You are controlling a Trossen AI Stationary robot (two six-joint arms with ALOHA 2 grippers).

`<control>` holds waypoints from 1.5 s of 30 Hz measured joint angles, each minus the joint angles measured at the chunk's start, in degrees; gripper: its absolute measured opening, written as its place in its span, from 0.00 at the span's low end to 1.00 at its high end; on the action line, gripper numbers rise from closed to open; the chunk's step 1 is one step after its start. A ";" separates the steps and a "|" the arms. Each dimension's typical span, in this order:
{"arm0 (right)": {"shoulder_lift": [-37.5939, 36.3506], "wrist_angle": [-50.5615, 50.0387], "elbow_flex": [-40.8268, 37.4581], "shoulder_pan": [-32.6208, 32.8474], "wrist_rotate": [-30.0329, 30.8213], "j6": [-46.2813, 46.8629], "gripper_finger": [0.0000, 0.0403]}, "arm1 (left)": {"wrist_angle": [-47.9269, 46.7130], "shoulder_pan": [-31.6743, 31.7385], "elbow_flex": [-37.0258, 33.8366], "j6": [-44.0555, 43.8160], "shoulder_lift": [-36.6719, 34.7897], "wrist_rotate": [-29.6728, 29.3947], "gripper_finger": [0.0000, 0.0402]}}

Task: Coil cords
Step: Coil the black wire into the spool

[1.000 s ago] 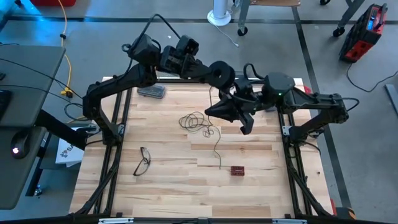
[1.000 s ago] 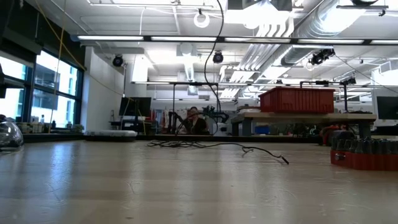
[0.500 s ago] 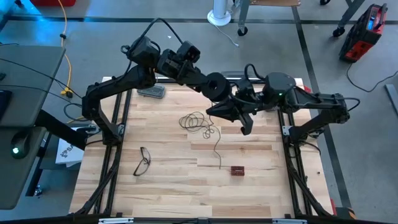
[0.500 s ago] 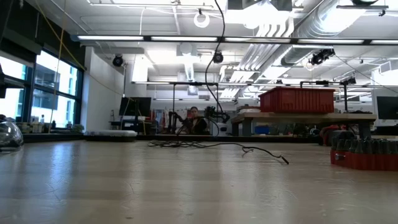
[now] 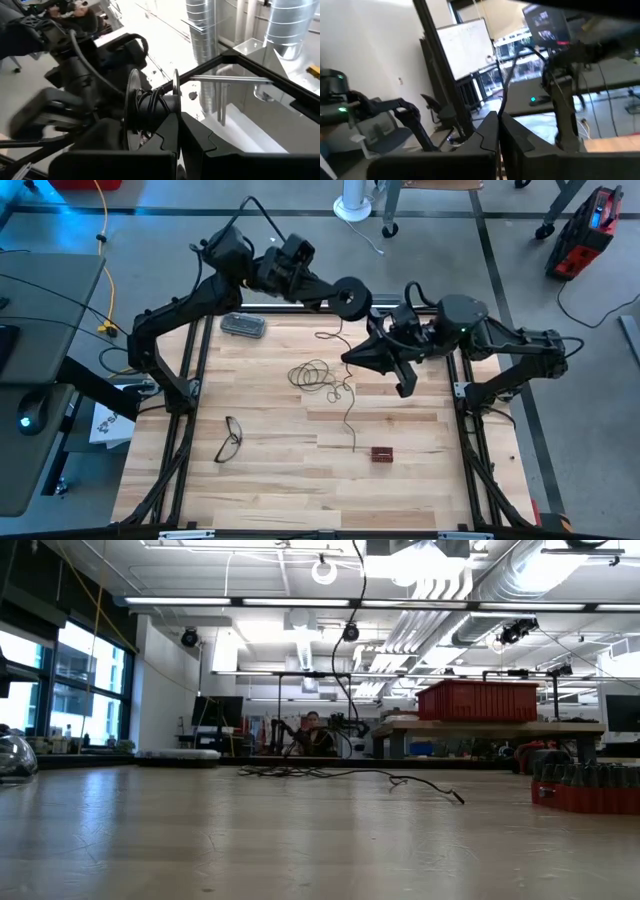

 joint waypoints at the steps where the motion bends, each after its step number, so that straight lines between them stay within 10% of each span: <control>1: 0.00 -0.50 0.00 -0.14 0.11 0.02 0.00 | 0.06 -0.10 0.00 0.02 0.00 -0.02 0.00; 22: -1.47 -9.82 0.00 1.33 0.80 0.91 0.00 | -1.63 4.54 0.00 0.85 -0.63 -0.72 0.00; 31: -7.77 -10.64 0.02 3.01 6.25 -1.19 0.00 | -19.89 5.50 0.07 4.78 -6.47 3.05 0.00; 45: -9.20 -4.92 0.02 -6.22 6.57 -6.40 0.00 | -18.55 -5.69 0.07 -1.38 -4.94 1.69 0.00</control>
